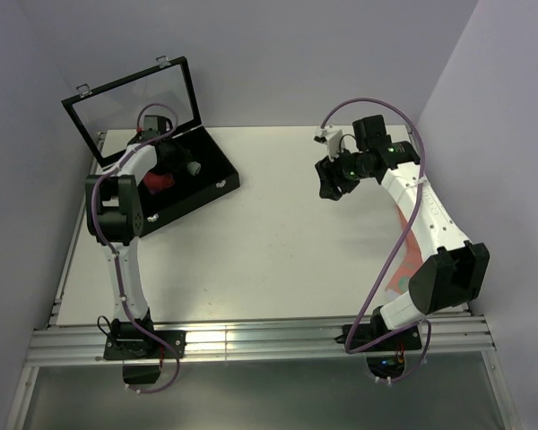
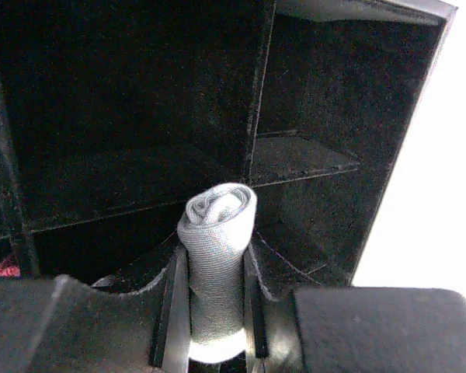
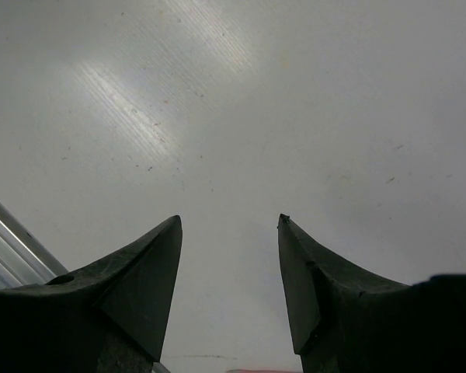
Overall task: Roll the socks
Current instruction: Place the sock in the storage box.
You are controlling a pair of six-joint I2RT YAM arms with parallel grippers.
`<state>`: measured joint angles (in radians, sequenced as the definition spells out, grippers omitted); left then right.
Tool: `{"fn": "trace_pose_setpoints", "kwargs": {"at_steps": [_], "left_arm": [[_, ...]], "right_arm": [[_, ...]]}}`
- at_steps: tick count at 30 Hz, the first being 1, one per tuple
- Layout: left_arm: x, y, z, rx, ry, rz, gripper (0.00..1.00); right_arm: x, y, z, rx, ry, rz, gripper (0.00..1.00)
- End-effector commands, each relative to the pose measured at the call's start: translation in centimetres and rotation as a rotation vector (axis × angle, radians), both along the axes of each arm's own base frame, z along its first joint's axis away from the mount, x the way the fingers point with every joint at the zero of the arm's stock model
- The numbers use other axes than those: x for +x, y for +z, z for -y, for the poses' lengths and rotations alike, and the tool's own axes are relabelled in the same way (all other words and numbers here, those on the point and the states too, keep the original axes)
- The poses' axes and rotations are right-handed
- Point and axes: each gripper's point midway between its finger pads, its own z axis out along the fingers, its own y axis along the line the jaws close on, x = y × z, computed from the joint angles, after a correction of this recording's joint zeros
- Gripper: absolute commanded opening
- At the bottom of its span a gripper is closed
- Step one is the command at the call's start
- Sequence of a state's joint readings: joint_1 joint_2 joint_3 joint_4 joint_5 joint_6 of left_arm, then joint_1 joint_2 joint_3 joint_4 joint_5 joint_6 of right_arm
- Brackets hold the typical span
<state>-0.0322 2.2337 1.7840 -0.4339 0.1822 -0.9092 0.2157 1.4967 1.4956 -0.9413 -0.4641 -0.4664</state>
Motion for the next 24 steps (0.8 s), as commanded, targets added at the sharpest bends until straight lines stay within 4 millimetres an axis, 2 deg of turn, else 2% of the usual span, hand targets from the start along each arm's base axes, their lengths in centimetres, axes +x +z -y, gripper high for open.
{"fn": "trace_pose_setpoints", "kwargs": {"at_steps": [1, 6, 7, 12, 18, 21, 23, 24], "left_arm": [[-1.5, -1.4, -3.3, 0.115, 0.132, -0.076, 0.00], [-3.4, -1.8, -3.7, 0.137, 0.193, -0.122, 0.00], [-3.6, -1.0, -3.6, 0.131, 0.201, -0.109, 0.00], [-5.5, -1.2, -3.7, 0.128, 0.291, -0.142, 0.00], [-6.1, -1.0, -3.9, 0.111, 0.349, -0.144, 0.00], [-5.9, 0.4, -3.8, 0.127, 0.357, -0.099, 0.00], [-5.4, 2.0, -3.7, 0.115, 0.369, -0.037, 0.00], [-5.9, 1.8, -3.7, 0.105, 0.378, -0.032, 0.00]], "right_arm": [[0.4, -0.3, -0.2, 0.007, 0.015, 0.019, 0.60], [0.3, -0.6, -0.1, 0.000, 0.017, 0.017, 0.59], [0.2, -0.7, -0.1, 0.001, 0.019, 0.012, 0.59], [0.2, -0.7, -0.3, 0.013, 0.023, 0.011, 0.59], [0.0, -1.1, -0.1, 0.005, 0.028, 0.010, 0.59], [0.0, -1.2, 0.0, -0.001, 0.027, 0.017, 0.59], [-0.1, -1.4, -0.1, 0.000, 0.029, 0.010, 0.59], [-0.1, -1.4, -0.1, 0.000, 0.029, 0.011, 0.58]]}}
